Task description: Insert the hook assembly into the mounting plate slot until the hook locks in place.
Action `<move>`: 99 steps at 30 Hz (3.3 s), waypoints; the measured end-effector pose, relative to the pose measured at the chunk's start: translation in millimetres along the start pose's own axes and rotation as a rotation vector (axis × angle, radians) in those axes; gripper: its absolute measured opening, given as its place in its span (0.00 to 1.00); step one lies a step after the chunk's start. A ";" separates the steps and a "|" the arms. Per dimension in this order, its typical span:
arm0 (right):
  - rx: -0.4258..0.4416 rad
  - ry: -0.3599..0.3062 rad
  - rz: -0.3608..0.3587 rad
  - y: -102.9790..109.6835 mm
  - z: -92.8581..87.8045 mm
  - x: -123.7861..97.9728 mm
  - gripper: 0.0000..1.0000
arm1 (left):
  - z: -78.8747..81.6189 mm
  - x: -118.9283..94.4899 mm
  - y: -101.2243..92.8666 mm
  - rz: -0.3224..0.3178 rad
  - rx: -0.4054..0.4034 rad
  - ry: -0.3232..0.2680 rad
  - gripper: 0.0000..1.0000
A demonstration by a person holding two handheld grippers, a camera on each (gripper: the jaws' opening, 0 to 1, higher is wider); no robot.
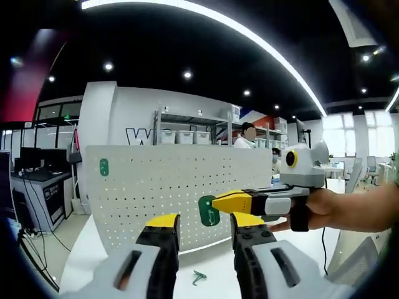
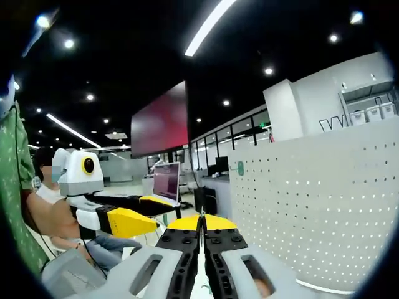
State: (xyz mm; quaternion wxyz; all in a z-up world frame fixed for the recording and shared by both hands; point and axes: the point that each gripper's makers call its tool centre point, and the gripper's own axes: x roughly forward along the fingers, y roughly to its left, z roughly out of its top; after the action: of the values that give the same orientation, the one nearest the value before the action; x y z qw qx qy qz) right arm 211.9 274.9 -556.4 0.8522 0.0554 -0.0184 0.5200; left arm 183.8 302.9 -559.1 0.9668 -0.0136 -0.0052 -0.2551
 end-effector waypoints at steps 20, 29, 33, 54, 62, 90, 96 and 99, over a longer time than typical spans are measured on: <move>0.041 -0.043 0.019 20.1 15.0 4.3 0.00 | 9.3 1.0 5.2 0.026 0.027 -0.026 0.18; 0.063 -0.055 0.016 25.5 16.6 7.0 0.00 | 15.4 -0.3 1.5 0.037 0.064 -0.044 0.10; 0.072 -0.062 0.015 28.1 16.3 7.9 0.00 | 15.8 -0.4 0.7 0.038 0.080 -0.044 0.07; 0.131 -0.086 0.017 27.8 18.9 8.2 0.00 | 18.2 -0.3 0.5 0.041 0.097 -0.058 0.04; 0.162 -0.052 0.026 26.4 15.9 9.3 0.00 | 16.4 0.0 0.9 0.041 0.111 -0.055 0.04; 0.083 -0.062 0.030 33.3 23.3 8.4 0.00 | 17.6 -0.7 -1.7 0.044 0.141 -0.049 0.04; 0.079 -0.062 0.026 33.5 24.0 7.1 0.00 | 18.2 -1.3 -2.8 0.046 0.148 -0.055 0.04; 0.066 -0.057 0.027 34.8 24.2 6.7 0.00 | 18.1 -2.2 -3.4 0.046 0.149 -0.055 0.04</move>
State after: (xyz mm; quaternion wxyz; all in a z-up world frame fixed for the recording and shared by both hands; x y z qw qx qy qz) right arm 184.6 293.9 -529.2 0.8418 0.0980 -0.0264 0.5301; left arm 180.2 301.6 -541.0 0.9702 0.0513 -0.0503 -0.2312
